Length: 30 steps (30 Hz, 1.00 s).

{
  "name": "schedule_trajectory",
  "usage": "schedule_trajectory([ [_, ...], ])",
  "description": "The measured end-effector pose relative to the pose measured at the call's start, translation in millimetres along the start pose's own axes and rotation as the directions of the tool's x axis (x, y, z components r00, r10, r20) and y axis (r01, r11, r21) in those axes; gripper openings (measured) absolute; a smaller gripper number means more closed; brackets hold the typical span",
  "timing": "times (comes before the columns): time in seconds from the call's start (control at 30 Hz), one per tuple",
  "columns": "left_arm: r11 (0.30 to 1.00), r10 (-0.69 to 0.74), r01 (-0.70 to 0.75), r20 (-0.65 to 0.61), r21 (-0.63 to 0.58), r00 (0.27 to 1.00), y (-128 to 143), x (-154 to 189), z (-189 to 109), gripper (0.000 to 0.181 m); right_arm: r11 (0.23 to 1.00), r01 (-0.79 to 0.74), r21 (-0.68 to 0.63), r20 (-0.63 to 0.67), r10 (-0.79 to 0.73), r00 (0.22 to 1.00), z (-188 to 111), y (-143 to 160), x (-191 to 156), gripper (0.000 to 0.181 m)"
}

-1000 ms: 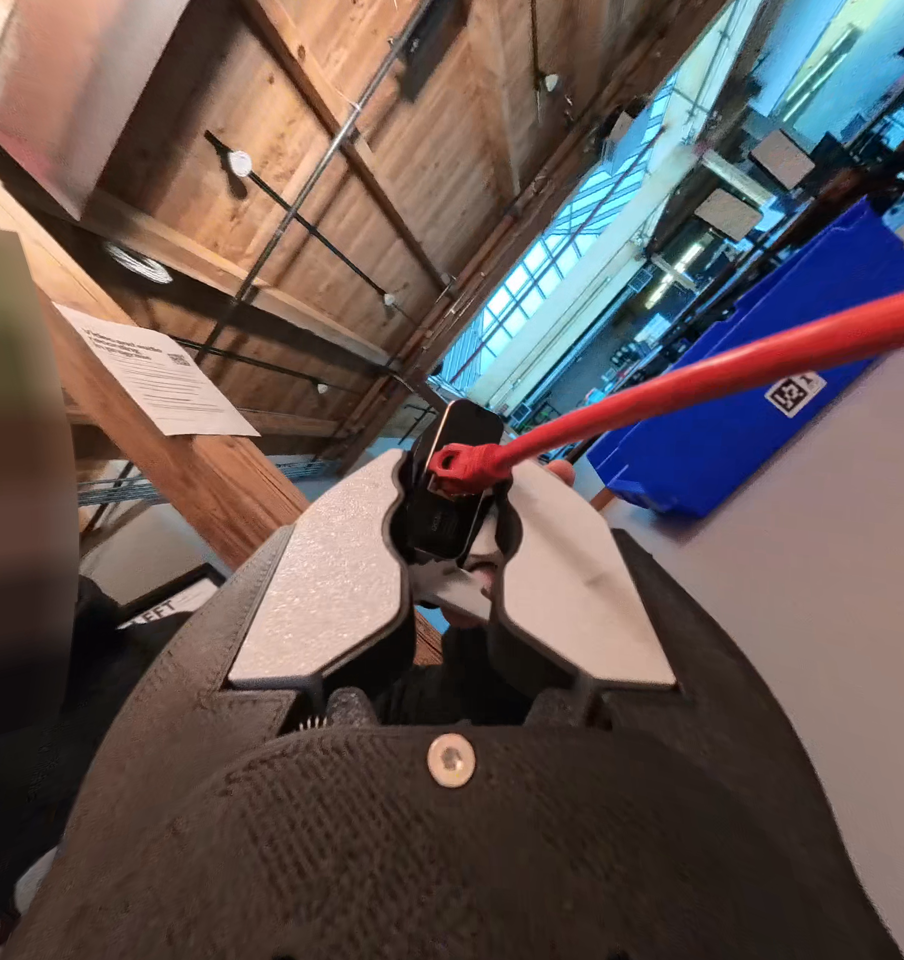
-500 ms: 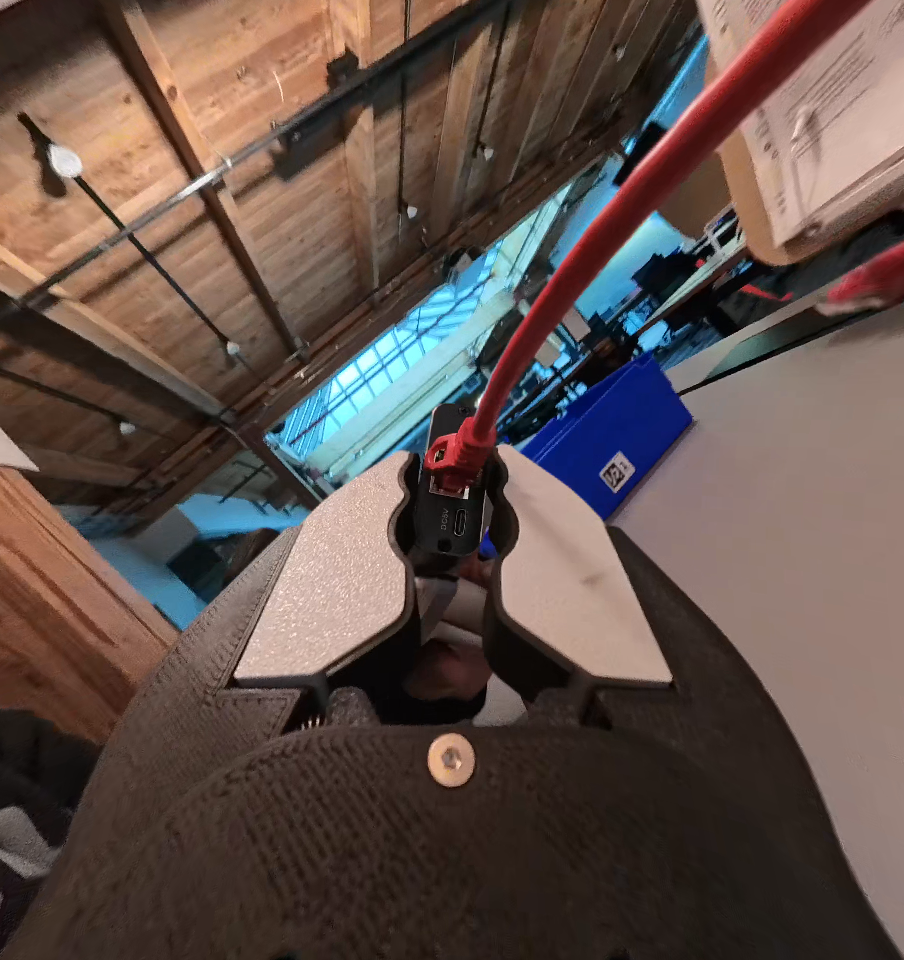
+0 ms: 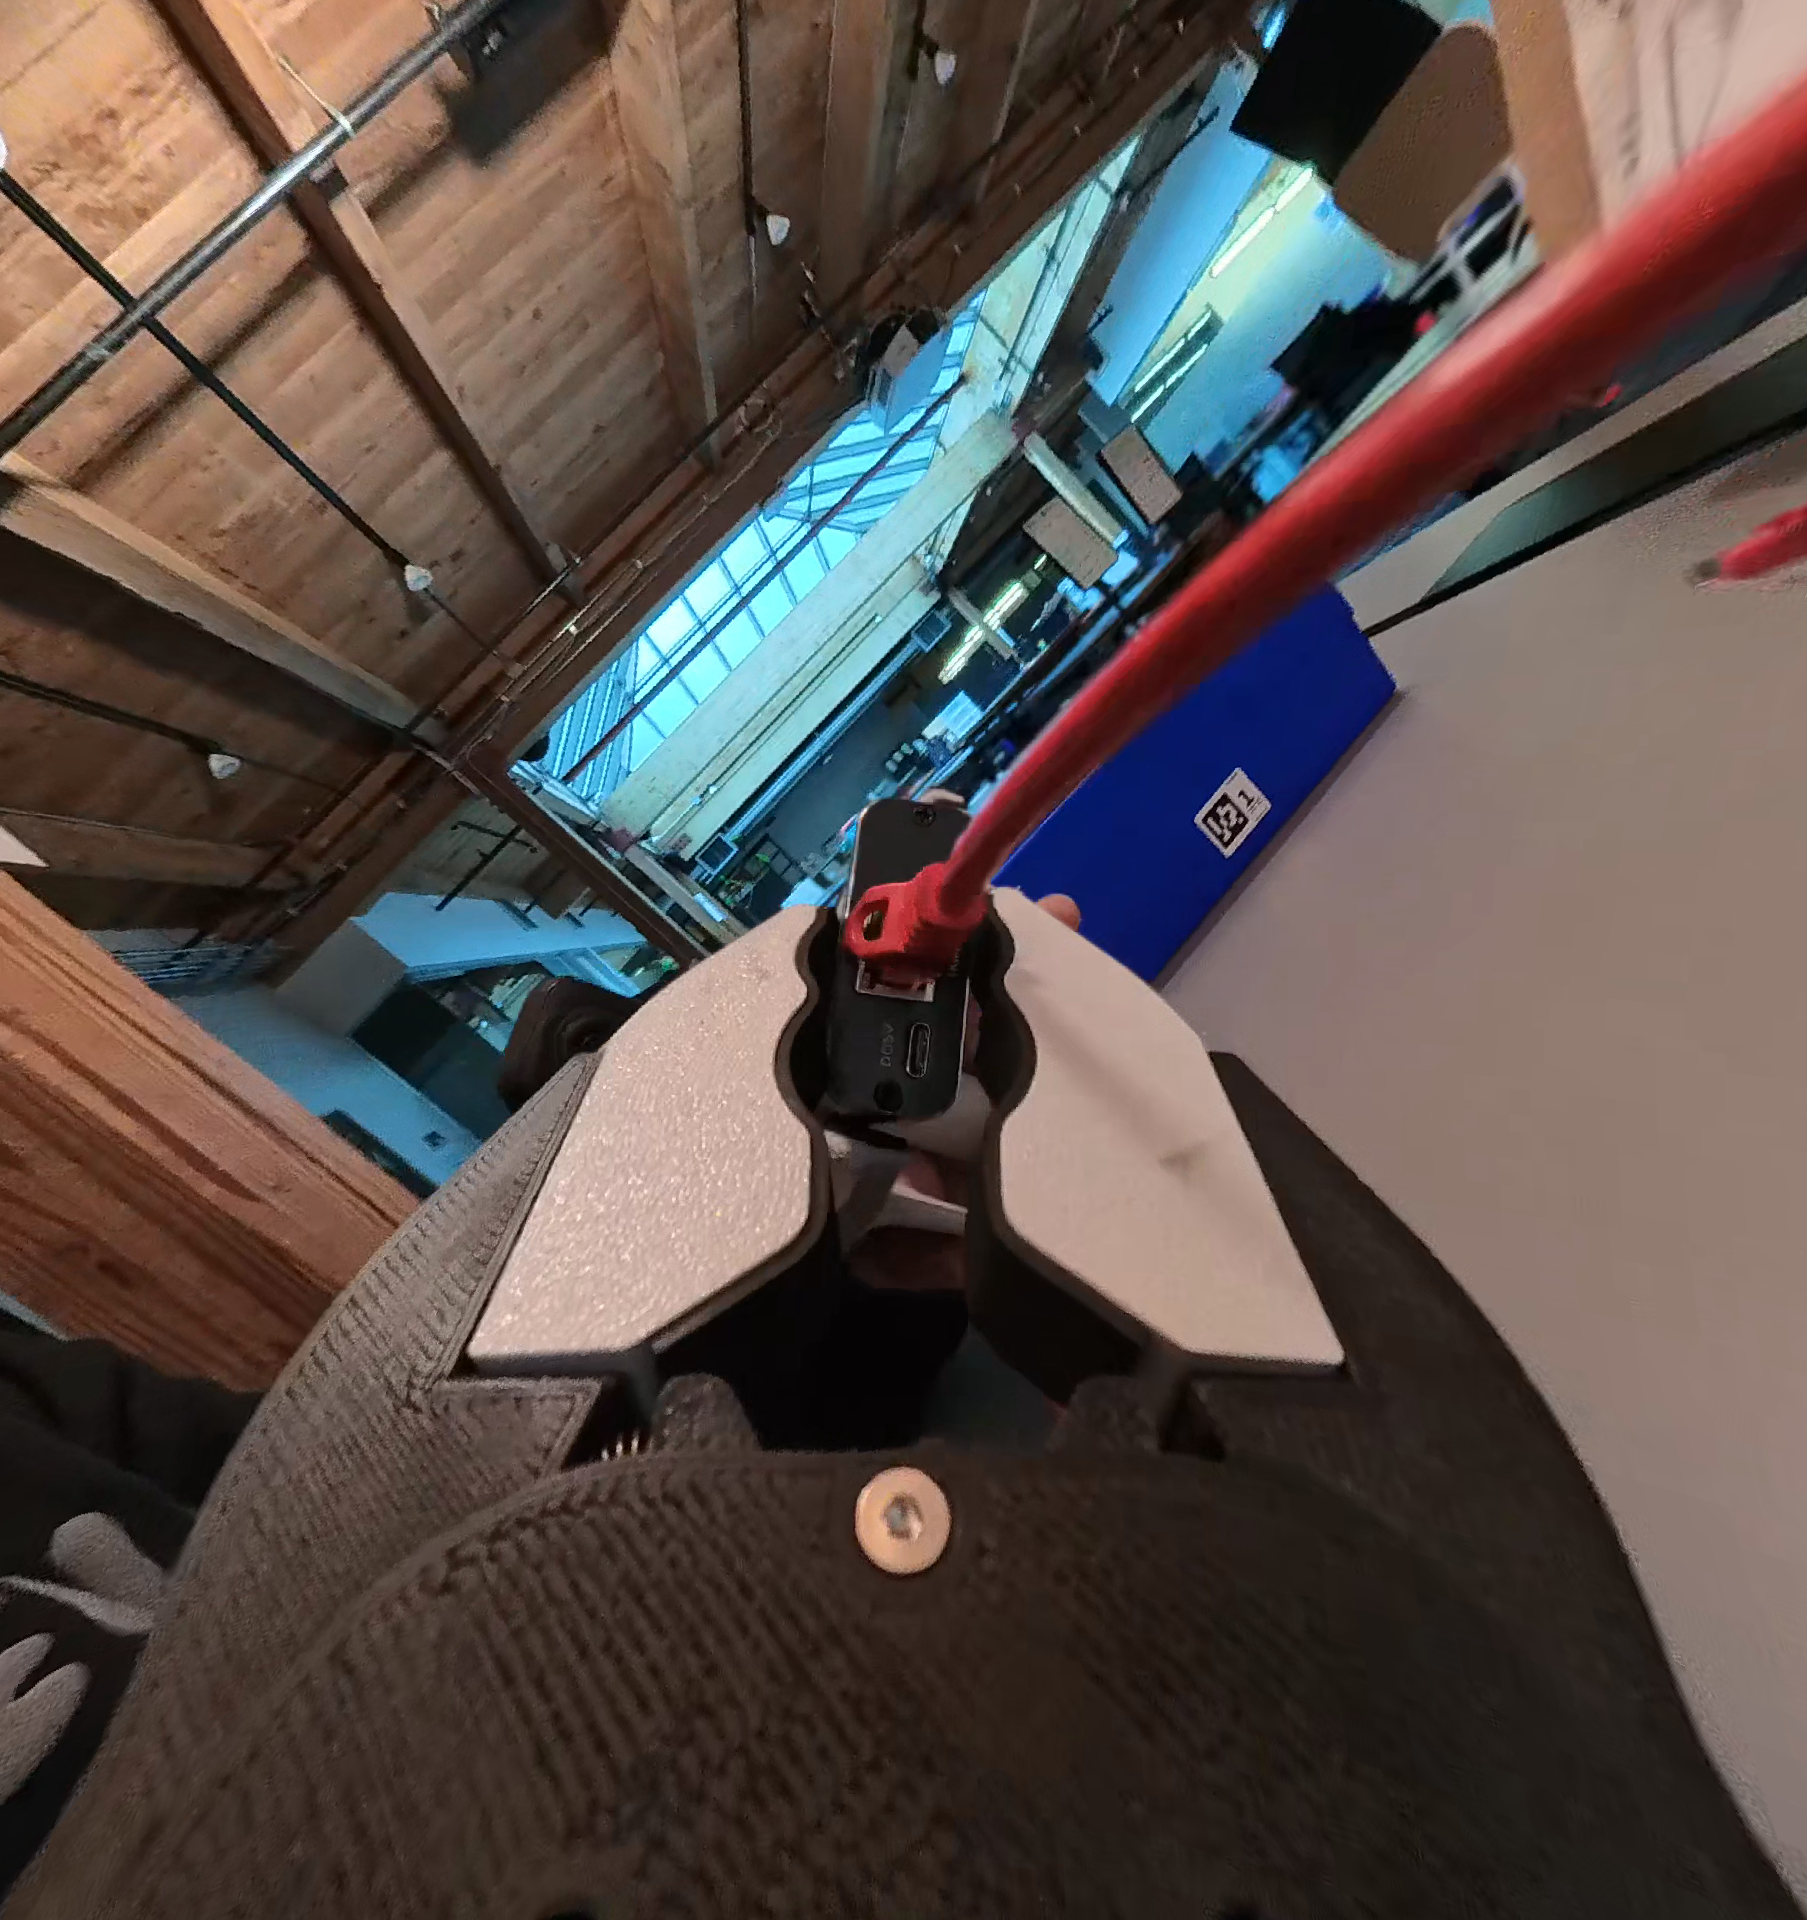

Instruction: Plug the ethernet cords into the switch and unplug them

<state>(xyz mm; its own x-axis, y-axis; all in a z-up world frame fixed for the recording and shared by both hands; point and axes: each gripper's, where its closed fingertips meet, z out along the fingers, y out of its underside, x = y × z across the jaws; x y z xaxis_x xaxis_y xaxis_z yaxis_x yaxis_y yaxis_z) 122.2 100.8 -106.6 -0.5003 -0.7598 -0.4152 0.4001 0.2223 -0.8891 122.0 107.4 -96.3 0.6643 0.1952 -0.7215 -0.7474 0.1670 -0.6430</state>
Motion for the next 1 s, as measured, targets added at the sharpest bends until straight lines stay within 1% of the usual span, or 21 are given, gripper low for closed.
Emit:
schedule_trajectory([
  [0.1, 0.999, 0.026, -0.024, -0.04, 0.04, 0.999, -5, 3, -5, 0.067, 0.998, -0.042, -0.036, 0.042, 0.044, 0.998, 1, 3, -3, 0.025],
  [0.17, 0.998, 0.053, -0.051, -0.062, 0.031, 0.997, -3, 6, -7, 0.063, 0.997, -0.048, -0.059, 0.05, 0.051, 0.997, 1, 2, -3, 0.025],
  [0.23, 0.998, 0.062, -0.061, -0.051, 0.011, 0.997, -1, 6, -5, 0.063, 0.996, -0.027, -0.09, 0.048, 0.031, 0.998, 0, 2, -2, 0.025],
  [0.3, 0.998, 0.057, -0.057, -0.04, 0.003, 0.998, 0, 6, -3, 0.063, 0.998, -0.011, -0.06, 0.037, 0.013, 0.999, -1, -1, -2, 0.025],
  [0.4, 0.999, 0.038, -0.039, -0.032, -0.024, 0.999, 4, 5, -1, 0.063, 0.999, -0.034, -0.02, 0.029, 0.035, 0.999, -2, -3, 2, 0.025],
  [0.53, 1.0, 0.012, -0.012, 0.004, -0.019, 1.0, 6, 5, 4, 0.063, 1.0, -0.024, 0.017, 0.016, 0.024, 1.0, -4, -8, 4, 0.025],
  [0.63, 1.0, -0.005, 0.005, 0.001, -0.023, 1.0, 5, 5, 4, 0.063, 0.998, -0.052, 0.041, 0.023, 0.051, 0.998, -4, -8, 4, 0.025],
  [0.87, 0.998, -0.032, 0.032, 0.005, -0.052, 0.999, 7, 6, 5, 0.063, 0.995, -0.078, 0.064, 0.025, 0.077, 0.997, -6, -9, 6, 0.025],
  [1.0, 0.996, -0.074, 0.074, -0.008, -0.053, 0.997, 8, 5, 5, 0.063, 0.995, -0.079, 0.062, 0.03, 0.078, 0.997, -6, -10, 8, 0.026],
])
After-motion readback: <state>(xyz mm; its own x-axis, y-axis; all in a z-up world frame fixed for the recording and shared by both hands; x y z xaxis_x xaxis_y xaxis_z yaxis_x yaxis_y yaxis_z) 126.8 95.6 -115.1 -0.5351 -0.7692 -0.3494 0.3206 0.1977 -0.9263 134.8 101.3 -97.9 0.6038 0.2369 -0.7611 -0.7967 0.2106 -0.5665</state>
